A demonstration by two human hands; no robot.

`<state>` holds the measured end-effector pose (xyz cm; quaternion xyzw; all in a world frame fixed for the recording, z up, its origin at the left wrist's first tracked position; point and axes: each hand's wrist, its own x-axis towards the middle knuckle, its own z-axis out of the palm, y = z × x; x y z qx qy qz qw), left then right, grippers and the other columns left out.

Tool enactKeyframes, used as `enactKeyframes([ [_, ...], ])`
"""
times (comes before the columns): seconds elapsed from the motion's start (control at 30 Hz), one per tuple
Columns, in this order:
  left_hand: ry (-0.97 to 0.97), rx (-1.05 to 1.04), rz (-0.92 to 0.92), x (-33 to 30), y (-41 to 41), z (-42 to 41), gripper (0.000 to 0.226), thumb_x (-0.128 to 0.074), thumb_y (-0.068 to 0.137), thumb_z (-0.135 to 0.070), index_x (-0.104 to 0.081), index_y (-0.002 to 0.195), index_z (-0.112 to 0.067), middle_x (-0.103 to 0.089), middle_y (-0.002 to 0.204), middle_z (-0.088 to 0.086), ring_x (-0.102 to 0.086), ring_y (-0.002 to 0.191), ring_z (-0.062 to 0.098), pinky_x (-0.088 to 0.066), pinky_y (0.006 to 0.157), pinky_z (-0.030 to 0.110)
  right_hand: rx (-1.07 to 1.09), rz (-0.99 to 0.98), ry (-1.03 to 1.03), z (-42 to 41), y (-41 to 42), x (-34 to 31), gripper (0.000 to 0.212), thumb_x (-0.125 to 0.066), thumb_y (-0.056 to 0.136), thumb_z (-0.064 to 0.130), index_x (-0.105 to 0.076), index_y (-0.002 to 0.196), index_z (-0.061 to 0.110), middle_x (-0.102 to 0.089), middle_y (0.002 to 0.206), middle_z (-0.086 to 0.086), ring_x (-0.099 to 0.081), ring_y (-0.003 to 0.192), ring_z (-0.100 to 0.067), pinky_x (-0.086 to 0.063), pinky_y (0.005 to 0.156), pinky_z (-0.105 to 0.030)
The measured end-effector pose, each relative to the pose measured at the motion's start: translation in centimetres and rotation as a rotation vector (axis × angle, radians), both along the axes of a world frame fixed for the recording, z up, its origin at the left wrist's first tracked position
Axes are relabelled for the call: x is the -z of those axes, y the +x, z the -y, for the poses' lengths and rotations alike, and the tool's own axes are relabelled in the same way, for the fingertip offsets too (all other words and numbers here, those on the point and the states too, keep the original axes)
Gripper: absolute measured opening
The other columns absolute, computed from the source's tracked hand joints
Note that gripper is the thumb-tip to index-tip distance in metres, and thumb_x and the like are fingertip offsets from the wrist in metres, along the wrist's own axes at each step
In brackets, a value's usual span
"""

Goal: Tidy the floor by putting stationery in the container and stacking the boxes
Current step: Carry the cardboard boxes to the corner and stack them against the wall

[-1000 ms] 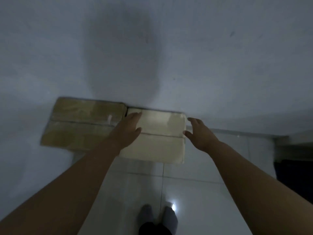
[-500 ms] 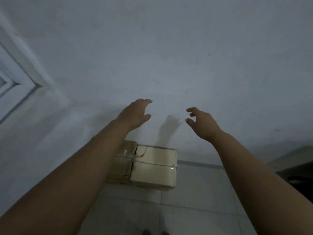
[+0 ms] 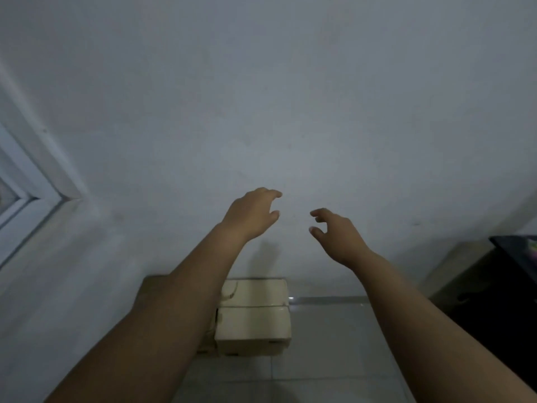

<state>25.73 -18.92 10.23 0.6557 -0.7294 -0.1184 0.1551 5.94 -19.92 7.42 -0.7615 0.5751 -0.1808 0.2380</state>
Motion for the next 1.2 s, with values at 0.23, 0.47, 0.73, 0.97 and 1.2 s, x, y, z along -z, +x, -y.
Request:
enactKeyframes([
  [0.23,0.015,0.099,-0.034,1.0,-7.7,-0.5,0.046,-0.050,0.093,-0.030,-0.042,0.138,-0.024,-0.044,0.144,-0.001,-0.045,0.129,0.020,-0.040,0.100,0.037,0.139,0.006,0.028,-2.1,-6.8,0.1,0.038,-0.053,0.094,0.028,-0.049,0.131,0.019,-0.057,0.129,-0.006,-0.056,0.111,-0.023,-0.039,0.087,-0.027],
  [0.47,0.145,0.210,-0.063,3.9,-18.6,-2.7,0.047,-0.050,0.093,-0.033,-0.042,0.139,-0.024,-0.043,0.144,0.001,-0.042,0.131,0.021,-0.040,0.104,0.039,0.285,-0.011,0.074,-7.2,-17.1,1.1,0.039,-0.053,0.095,0.028,-0.048,0.133,0.019,-0.056,0.132,-0.005,-0.056,0.112,-0.022,-0.039,0.087,-0.025],
  [0.73,0.296,0.434,-0.020,7.5,-32.6,-8.1,0.050,-0.052,0.092,-0.031,-0.041,0.140,-0.023,-0.041,0.147,0.003,-0.040,0.134,0.023,-0.037,0.108,0.037,0.488,0.011,0.218,-15.8,-31.3,3.5,0.037,-0.053,0.093,0.022,-0.049,0.130,0.016,-0.058,0.128,-0.010,-0.057,0.111,-0.024,-0.043,0.087,-0.028],
  [0.97,0.437,0.689,-0.015,12.8,-45.4,-14.9,0.049,-0.055,0.091,-0.027,-0.043,0.139,-0.019,-0.044,0.144,0.006,-0.042,0.132,0.023,-0.034,0.110,0.035,0.761,-0.030,0.388,-27.1,-41.7,8.5,0.042,-0.054,0.094,0.027,-0.047,0.134,0.019,-0.055,0.131,-0.006,-0.055,0.116,-0.023,-0.043,0.089,-0.029],
  [1.2,0.580,0.965,0.051,15.8,-54.6,-21.5,0.051,-0.052,0.092,-0.029,-0.040,0.141,-0.022,-0.042,0.144,0.004,-0.044,0.129,0.022,-0.037,0.104,0.034,0.986,0.014,0.487,-37.4,-47.2,11.3,0.041,-0.054,0.093,0.028,-0.048,0.132,0.016,-0.057,0.129,-0.009,-0.055,0.115,-0.025,-0.042,0.093,-0.031],
])
